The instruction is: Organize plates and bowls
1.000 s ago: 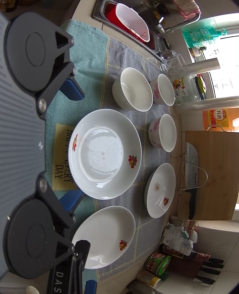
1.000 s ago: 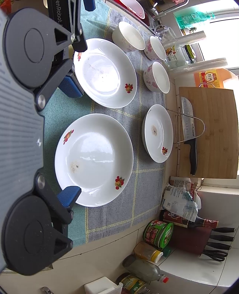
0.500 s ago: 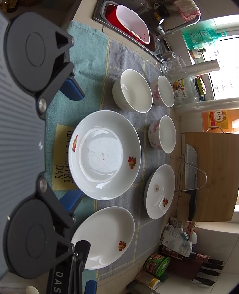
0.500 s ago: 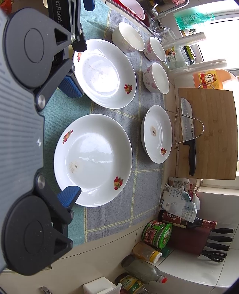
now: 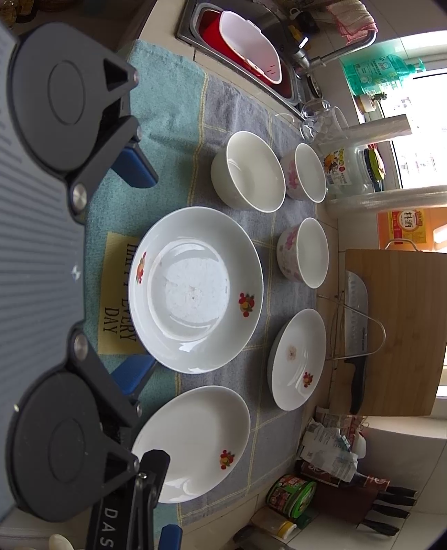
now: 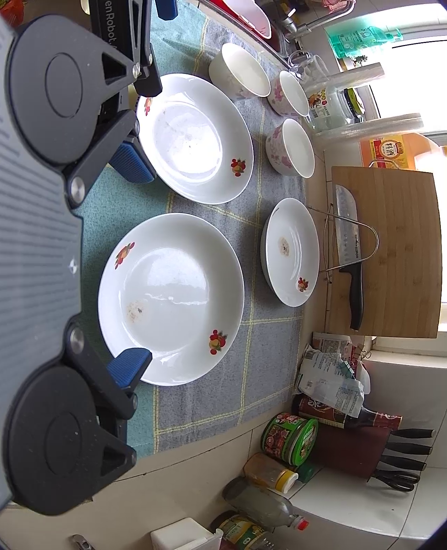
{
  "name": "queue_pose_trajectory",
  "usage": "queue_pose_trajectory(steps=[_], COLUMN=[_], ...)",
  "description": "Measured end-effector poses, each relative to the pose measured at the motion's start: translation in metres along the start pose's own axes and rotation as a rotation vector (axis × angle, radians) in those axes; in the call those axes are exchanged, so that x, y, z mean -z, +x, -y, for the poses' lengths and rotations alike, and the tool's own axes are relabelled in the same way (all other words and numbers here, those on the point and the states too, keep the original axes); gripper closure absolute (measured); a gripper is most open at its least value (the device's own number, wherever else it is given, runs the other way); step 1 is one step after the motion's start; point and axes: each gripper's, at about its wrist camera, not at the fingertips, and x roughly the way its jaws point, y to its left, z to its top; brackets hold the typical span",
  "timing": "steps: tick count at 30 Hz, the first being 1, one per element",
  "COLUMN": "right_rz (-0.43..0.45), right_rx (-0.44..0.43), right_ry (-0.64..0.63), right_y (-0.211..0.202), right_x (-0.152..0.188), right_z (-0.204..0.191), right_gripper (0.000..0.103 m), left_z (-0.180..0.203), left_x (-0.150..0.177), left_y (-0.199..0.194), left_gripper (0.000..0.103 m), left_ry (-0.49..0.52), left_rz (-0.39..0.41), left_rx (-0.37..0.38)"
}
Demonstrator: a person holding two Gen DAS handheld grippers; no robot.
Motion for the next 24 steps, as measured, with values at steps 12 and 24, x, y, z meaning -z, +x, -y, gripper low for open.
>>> queue_pose_trajectory(steps=[12, 24], right_rz=[0.013, 0.036], right_rx=[0.018, 0.059], right_ry=[-0.005, -0.001], right_y=[0.000, -0.003], right_x=[-0.001, -0.001], right_z=[-0.005, -0.012], right_gripper=[0.000, 0.000], left_z=[-0.005, -0.010], left_x=[-0.004, -0.013], left_y=[0.004, 0.017], left_gripper=[0.001, 0.001], left_ry=[0.006, 0.057], left_rz=[0.001, 0.006], left_rx=[0.031, 0.118])
